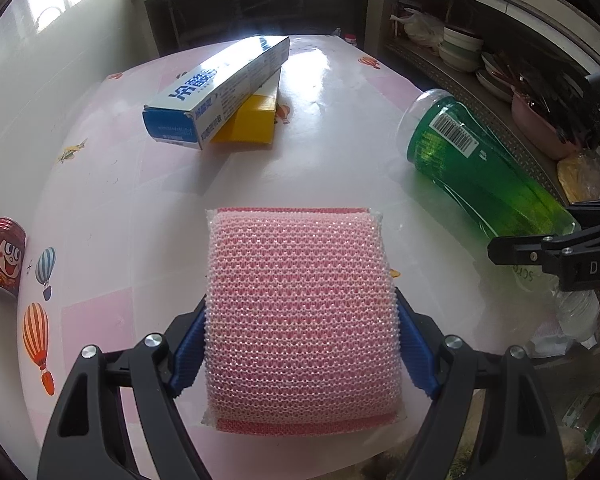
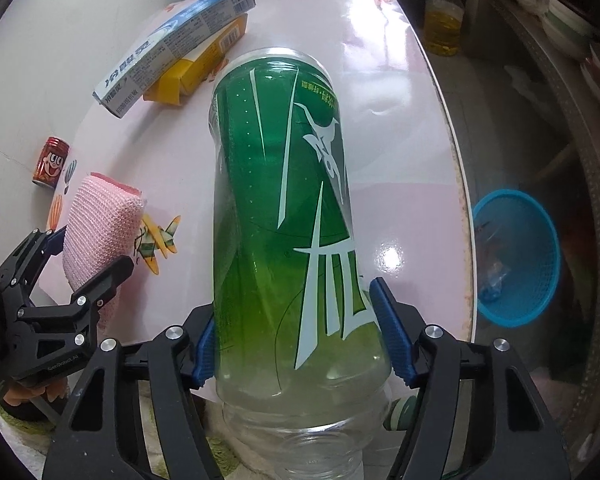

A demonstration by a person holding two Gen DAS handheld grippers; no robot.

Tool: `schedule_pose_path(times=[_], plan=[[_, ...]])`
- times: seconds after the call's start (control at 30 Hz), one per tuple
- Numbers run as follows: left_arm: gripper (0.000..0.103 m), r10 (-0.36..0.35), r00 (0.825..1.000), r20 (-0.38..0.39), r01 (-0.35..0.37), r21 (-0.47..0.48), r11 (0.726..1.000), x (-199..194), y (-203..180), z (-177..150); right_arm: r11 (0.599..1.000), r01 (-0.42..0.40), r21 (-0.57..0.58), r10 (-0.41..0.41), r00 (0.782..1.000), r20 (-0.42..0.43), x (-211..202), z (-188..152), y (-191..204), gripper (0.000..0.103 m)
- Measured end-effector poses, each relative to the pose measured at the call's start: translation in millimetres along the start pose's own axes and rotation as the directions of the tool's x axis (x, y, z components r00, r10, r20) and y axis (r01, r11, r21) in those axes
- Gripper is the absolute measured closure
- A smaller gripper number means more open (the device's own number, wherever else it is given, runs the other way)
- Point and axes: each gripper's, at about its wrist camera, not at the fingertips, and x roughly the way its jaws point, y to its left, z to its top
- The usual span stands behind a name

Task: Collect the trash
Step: 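Lift the sponge with the left tool while the right tool lifts the bottle, then carry the sponge and bottle over the blue wastebasket and open both tools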

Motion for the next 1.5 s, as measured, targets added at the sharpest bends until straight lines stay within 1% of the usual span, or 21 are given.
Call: schedule_pose_path(times=[0.13,0.23,0.43,0.53,0.6,0.73,0.9,1.0,1.07,1.13,1.2,1.27,1.3,1.37,1.43,1.47,1.5], plan=[[0.023,0.002,1.0,0.002,-0.002,0.001,1.0,-1,-1,0,0.999,-0.031,0.04,0.03,0.999,0.028,-3,-3,-7,0.04],[0.023,0.006,1.0,0.005,-0.006,0.001,1.0,-3,-1,0,0.994,-0.086,0.074,0.082,0.995,0.052,-7,-8,-13,0.04],[0.023,0.011,1.0,0.013,-0.011,0.007,1.0,-7,-5,1,0.978,-0.175,0.113,0.161,0.979,0.124,-20,-19,-23,0.04],[0.023,0.007,1.0,0.022,-0.007,0.012,1.0,-12,-8,4,0.97,-0.207,0.127,0.186,0.97,0.16,-28,-20,-30,0.04],[0.023,-0.004,1.0,0.03,0.004,0.013,1.0,-16,-12,7,0.967,-0.216,0.138,0.188,0.964,0.187,-36,-24,-34,0.04],[0.023,-0.04,0.998,0.058,0.038,0.024,0.999,-28,-21,19,0.958,-0.23,0.172,0.184,0.951,0.248,-54,-31,-56,0.04],[0.023,-0.117,0.989,0.092,0.113,0.049,0.992,-43,-42,35,0.942,-0.223,0.25,0.134,0.935,0.329,-75,-49,-94,0.04],[0.024,-0.187,0.978,0.096,0.18,0.075,0.981,-47,-61,47,0.921,-0.217,0.322,0.093,0.928,0.36,-82,-64,-126,0.04],[0.023,-0.236,0.967,0.099,0.226,0.1,0.969,-51,-79,58,0.897,-0.209,0.39,0.055,0.927,0.37,-84,-78,-149,0.04],[0.023,-0.293,0.951,0.097,0.278,0.14,0.95,-53,-101,71,0.864,-0.197,0.464,0.014,0.929,0.369,-84,-95,-175,0.04],[0.023,-0.331,0.94,0.08,0.314,0.176,0.933,-51,-125,84,0.829,-0.177,0.53,-0.032,0.932,0.361,-81,-112,-199,0.04],[0.023,-0.381,0.924,0.038,0.366,0.204,0.908,-43,-153,102,0.794,-0.167,0.585,-0.061,0.935,0.35,-78,-128,-222,0.04],[0.023,-0.397,0.918,0.015,0.386,0.207,0.899,-38,-163,109,0.77,-0.177,0.613,-0.059,0.937,0.345,-73,-136,-234,0.04],[0.023,-0.438,0.898,-0.043,0.437,0.217,0.873,-23,-191,122,0.732,-0.198,0.652,-0.045,0.941,0.337,-61,-150,-253,0.04],[0.023,-0.449,0.886,-0.113,0.463,0.218,0.859,-1,-220,133,0.696,-0.212,0.686,-0.029,0.946,0.322,-48,-162,-270,0.04],[0.023,-0.455,0.876,-0.157,0.48,0.215,0.85,12,-237,138,0.678,-0.221,0.701,-0.019,0.948,0.317,-41,-166,-278,0.04],[0.023,-0.452,0.871,-0.194,0.486,0.209,0.848,25,-250,139,0.658,-0.228,0.718,-0.009,0.95,0.311,-33,-170,-285,0.04]])
